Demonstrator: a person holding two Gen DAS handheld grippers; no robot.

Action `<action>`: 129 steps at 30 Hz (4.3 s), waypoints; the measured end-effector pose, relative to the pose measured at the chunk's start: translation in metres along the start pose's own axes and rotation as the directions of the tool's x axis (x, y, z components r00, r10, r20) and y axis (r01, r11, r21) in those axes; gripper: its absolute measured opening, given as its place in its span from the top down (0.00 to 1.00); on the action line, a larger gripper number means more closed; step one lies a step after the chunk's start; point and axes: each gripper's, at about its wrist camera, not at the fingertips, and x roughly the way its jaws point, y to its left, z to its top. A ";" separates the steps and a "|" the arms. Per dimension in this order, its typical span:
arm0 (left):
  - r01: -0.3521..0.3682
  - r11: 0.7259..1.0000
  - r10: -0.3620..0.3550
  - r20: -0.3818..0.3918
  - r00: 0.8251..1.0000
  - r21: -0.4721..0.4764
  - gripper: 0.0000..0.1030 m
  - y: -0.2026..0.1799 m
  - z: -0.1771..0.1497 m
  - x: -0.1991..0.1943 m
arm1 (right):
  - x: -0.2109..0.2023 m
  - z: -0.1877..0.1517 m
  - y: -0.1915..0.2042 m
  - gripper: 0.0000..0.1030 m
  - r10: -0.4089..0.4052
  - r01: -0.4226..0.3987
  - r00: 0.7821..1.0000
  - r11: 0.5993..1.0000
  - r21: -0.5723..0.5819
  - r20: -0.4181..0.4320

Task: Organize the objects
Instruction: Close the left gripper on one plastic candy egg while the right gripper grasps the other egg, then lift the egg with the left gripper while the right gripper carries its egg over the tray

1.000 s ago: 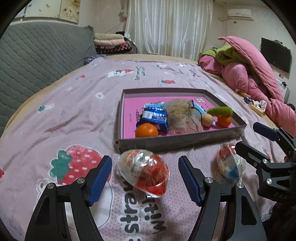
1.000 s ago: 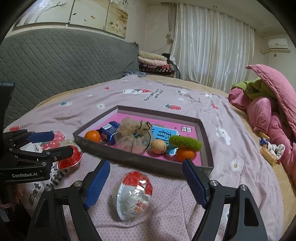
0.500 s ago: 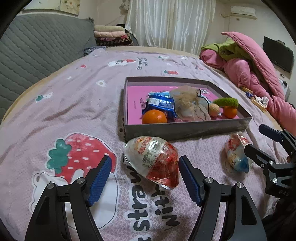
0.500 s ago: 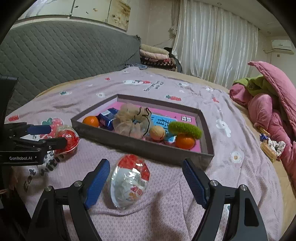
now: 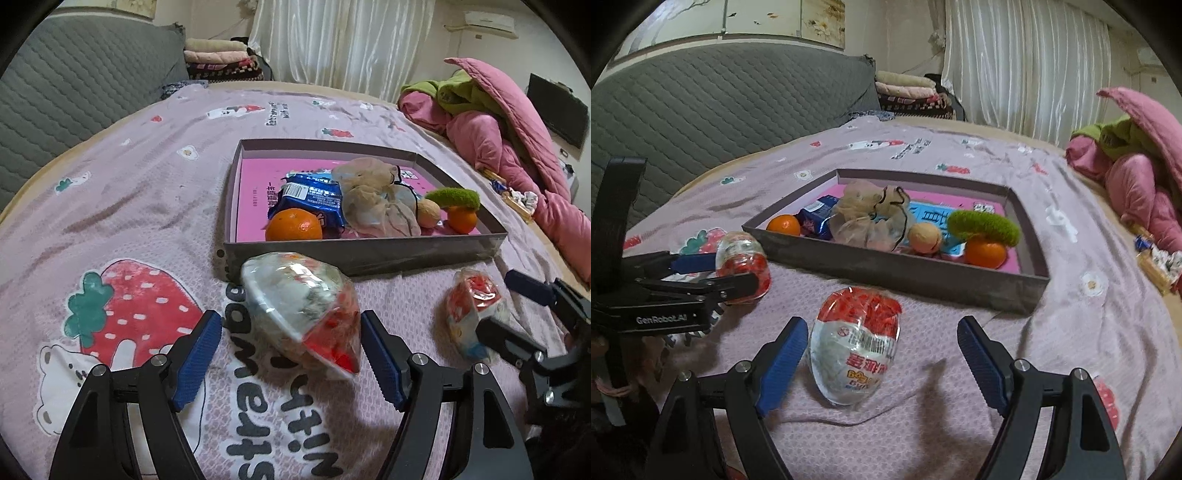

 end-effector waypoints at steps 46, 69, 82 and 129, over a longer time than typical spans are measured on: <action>0.001 1.000 -0.001 0.066 0.998 0.000 0.37 -0.020 0.016 -0.005 | 0.005 0.015 0.015 0.46 -0.064 0.066 0.997 0.994 -0.088 0.032; 0.002 1.000 -0.002 0.127 0.992 -0.001 0.37 -0.036 0.030 -0.018 | -0.013 0.034 0.007 0.46 -0.109 0.117 0.985 0.992 -0.055 0.136; 0.013 1.000 -0.010 0.146 0.989 -0.013 0.37 -0.041 0.040 -0.020 | -0.017 0.046 0.005 0.46 -0.137 0.150 0.974 0.987 -0.058 0.182; -0.026 0.997 0.038 0.177 0.984 -0.074 0.37 -0.028 0.098 0.027 | 0.032 0.080 -0.025 0.46 -0.212 0.222 0.956 0.975 -0.024 0.204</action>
